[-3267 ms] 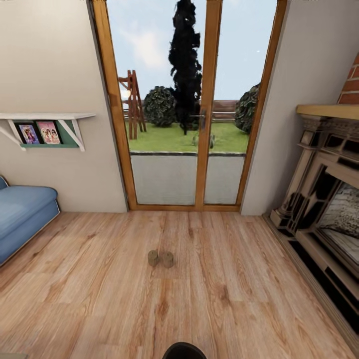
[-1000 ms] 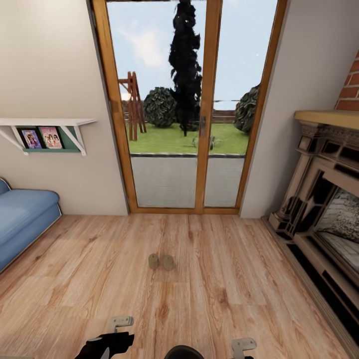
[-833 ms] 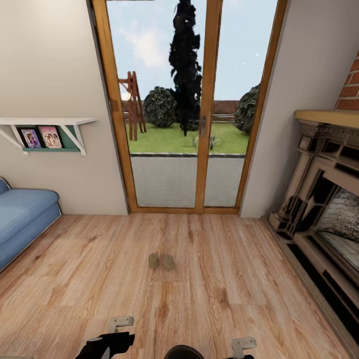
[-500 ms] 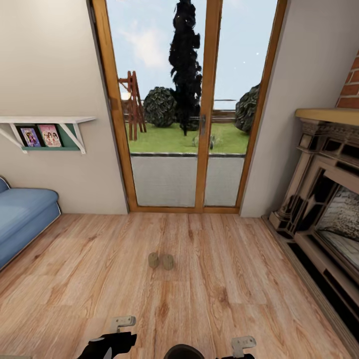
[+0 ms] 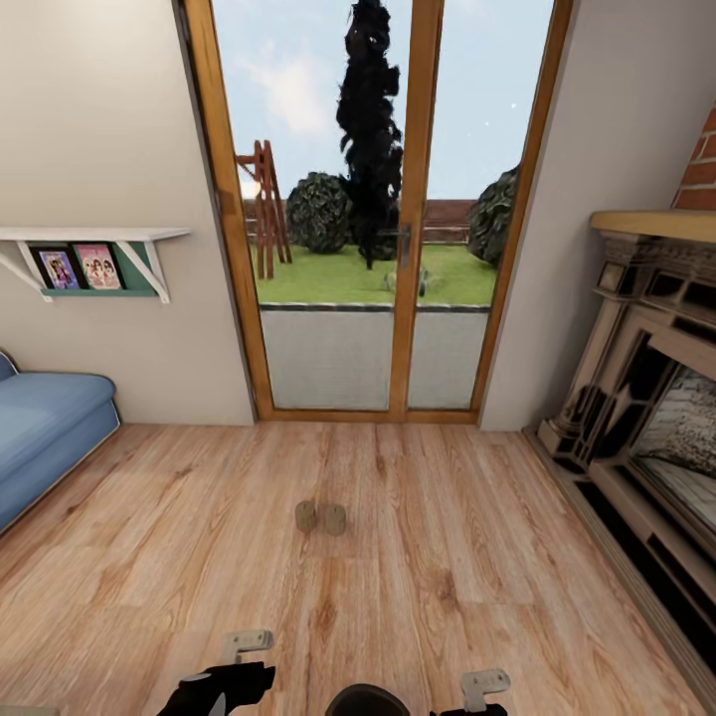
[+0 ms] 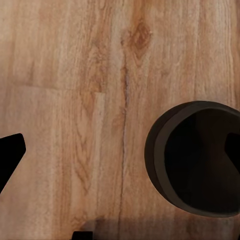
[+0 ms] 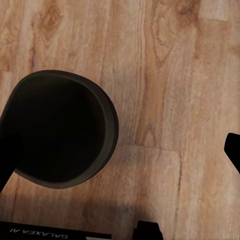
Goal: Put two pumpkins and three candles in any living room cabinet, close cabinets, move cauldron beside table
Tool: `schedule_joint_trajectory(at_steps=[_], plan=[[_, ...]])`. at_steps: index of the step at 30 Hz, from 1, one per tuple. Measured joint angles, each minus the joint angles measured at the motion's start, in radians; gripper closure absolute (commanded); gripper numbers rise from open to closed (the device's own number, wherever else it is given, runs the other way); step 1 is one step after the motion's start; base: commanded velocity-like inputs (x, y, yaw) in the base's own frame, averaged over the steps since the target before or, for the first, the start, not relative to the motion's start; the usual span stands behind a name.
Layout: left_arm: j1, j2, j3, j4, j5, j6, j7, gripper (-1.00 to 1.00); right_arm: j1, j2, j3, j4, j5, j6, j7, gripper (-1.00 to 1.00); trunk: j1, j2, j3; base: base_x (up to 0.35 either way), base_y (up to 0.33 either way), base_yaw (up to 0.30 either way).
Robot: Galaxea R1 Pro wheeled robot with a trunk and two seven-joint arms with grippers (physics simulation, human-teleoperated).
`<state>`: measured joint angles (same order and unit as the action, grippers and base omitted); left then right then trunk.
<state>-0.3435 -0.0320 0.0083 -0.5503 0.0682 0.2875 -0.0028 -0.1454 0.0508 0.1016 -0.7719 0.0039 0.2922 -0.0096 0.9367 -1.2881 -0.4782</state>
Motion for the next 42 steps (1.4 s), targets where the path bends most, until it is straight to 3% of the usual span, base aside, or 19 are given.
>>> schedule_joint_trajectory(at_steps=[26, 33, 37, 42], plan=[[0.000, -0.014, -0.004, 0.036, -0.010, -0.004, 0.004, -1.00, 0.000, 0.000, 0.000, 0.002, 0.000, -0.029, 0.000, -1.00, 0.100, -0.182, -0.082, 0.000, 0.000, 0.000], [0.000, -0.029, -0.006, 0.043, -0.012, -0.005, 0.009, -1.00, 0.000, 0.001, 0.000, 0.002, 0.000, -0.030, 0.000, -1.00, 0.127, -0.231, -0.103, 0.000, 0.000, 0.000], [0.000, -0.041, -0.020, 0.053, -0.014, -0.008, 0.010, -1.00, 0.000, 0.001, 0.000, 0.002, 0.000, -0.030, 0.000, -1.00, 0.142, -0.259, -0.116, 0.000, 0.000, 0.000], [0.000, -0.045, -0.049, 0.086, -0.013, -0.068, 0.011, -1.00, 0.000, 0.005, 0.000, 0.002, 0.000, -0.030, 0.000, -1.00, 0.161, -0.294, -0.132, 0.000, 0.000, 0.000]])
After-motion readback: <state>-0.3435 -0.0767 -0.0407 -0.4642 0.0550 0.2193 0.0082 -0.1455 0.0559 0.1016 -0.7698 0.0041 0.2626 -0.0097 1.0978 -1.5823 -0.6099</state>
